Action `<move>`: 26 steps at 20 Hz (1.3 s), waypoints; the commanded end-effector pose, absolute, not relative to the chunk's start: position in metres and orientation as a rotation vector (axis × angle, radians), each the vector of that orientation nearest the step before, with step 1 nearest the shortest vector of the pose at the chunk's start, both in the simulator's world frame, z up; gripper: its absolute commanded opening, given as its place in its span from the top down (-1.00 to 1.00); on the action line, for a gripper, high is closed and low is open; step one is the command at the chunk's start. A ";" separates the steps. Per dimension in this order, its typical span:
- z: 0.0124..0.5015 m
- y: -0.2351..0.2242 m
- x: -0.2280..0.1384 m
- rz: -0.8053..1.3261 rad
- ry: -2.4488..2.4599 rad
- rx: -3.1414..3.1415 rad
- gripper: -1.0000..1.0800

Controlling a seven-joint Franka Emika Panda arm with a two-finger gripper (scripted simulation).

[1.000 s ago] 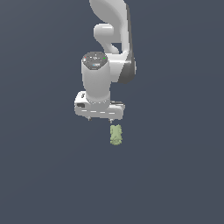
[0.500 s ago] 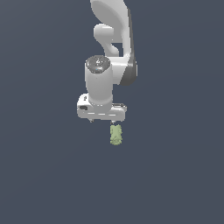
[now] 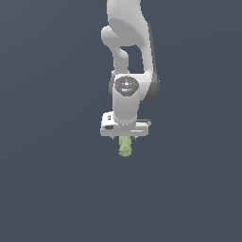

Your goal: Pick up the object and move it to a goal position.

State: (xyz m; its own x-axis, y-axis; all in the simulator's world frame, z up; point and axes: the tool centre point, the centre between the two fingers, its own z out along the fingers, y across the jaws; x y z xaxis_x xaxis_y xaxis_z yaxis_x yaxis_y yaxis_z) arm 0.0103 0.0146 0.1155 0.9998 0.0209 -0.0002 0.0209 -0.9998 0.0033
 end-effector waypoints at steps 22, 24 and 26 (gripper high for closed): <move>0.061 0.021 0.011 0.000 0.049 3.141 1.00; 0.061 0.021 0.011 0.000 0.049 3.141 1.00; 0.061 0.021 0.011 0.000 0.049 3.141 1.00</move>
